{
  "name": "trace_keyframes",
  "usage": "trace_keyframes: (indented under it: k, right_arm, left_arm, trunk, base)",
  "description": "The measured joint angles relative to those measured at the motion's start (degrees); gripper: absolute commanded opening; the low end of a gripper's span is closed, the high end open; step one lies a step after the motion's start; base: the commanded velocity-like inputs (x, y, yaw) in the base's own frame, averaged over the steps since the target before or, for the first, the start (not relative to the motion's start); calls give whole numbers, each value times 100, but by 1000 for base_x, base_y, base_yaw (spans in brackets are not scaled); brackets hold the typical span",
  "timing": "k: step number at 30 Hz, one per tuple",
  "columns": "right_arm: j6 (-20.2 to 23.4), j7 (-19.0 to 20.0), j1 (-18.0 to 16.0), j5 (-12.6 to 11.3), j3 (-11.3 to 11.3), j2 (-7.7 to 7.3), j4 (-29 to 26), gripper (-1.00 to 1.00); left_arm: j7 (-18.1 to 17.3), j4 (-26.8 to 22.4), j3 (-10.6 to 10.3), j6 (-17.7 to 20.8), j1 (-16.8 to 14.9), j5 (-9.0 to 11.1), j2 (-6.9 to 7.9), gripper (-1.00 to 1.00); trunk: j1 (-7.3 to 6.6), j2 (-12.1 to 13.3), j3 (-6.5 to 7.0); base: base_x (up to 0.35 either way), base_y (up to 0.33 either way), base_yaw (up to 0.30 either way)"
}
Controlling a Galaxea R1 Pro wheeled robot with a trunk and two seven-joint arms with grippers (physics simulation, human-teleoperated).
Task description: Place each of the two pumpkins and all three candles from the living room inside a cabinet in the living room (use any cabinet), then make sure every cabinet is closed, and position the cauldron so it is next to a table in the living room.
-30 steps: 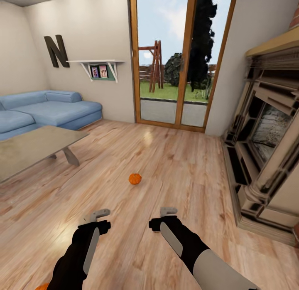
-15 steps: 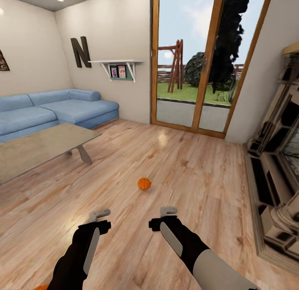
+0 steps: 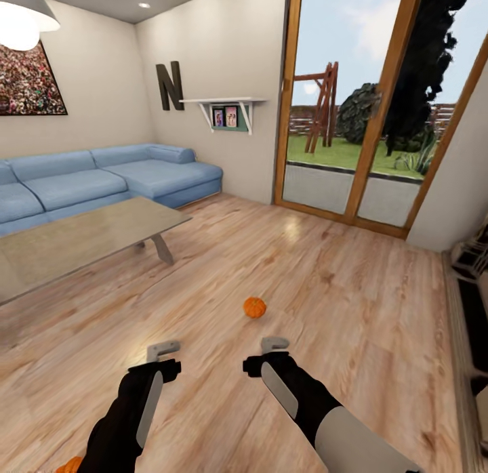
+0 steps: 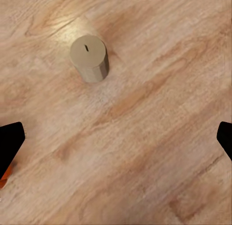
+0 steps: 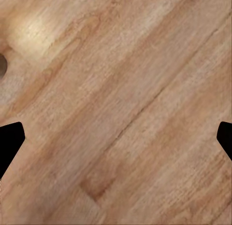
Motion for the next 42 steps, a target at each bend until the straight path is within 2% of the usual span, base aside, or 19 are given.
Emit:
trace_keyframes:
  k: [13,27,42]
  right_arm:
    - [0,-1,0,0,7,5,-1,100]
    - [0,5,0,0,6,9,-2,100]
    - [-12,5,0,1,0,5,-9,100]
  left_arm:
    - [0,0,3,1,0,3,0,100]
    - [-1,0,3,0,0,3,2,100]
    - [-1,1,3,1,0,8,0,100]
  trunk:
    - [-1,0,0]
    - [-1,0,0]
    - [1,0,1]
  base:
    - [183,-89,279]
    - [309,-24,279]
    - [228,-39,53]
